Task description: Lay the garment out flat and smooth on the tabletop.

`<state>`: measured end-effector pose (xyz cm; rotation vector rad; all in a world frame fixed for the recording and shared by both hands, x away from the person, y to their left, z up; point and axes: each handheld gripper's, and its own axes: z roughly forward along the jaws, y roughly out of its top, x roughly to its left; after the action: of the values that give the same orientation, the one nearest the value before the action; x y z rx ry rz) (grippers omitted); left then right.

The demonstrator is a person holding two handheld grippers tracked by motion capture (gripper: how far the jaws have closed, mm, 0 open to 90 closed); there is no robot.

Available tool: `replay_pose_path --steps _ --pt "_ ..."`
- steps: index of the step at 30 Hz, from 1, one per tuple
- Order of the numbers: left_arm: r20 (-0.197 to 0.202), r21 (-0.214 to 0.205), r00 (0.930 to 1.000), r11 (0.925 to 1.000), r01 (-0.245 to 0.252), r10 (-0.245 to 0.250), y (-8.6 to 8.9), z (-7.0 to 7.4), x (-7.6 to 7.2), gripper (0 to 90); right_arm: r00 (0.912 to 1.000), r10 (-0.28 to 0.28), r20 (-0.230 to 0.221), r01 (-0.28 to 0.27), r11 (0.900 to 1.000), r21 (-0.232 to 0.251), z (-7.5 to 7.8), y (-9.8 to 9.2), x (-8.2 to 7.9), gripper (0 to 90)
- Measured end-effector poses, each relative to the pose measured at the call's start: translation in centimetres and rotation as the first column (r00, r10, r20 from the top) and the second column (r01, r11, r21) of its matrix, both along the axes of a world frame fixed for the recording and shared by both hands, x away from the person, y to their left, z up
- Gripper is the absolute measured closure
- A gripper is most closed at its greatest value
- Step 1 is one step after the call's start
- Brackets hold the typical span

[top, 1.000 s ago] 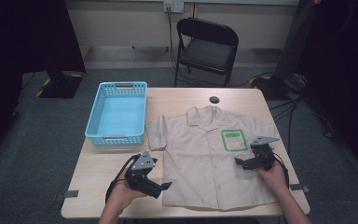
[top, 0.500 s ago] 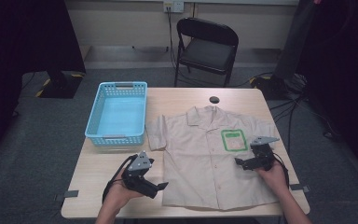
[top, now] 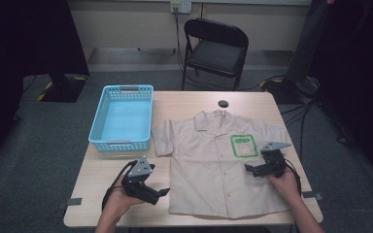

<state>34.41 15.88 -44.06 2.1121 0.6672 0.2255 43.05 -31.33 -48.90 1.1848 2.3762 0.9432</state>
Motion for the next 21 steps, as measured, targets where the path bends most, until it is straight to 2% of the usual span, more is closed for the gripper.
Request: replay_pose_path --steps 21 --pt "-0.035 0.012 0.9991 0.9996 -0.025 0.025 1.9 -1.1 0.3 0.7 1.0000 0.001 0.000 -0.001 1.0000 -0.002 0.0 0.0 0.0 0.6"
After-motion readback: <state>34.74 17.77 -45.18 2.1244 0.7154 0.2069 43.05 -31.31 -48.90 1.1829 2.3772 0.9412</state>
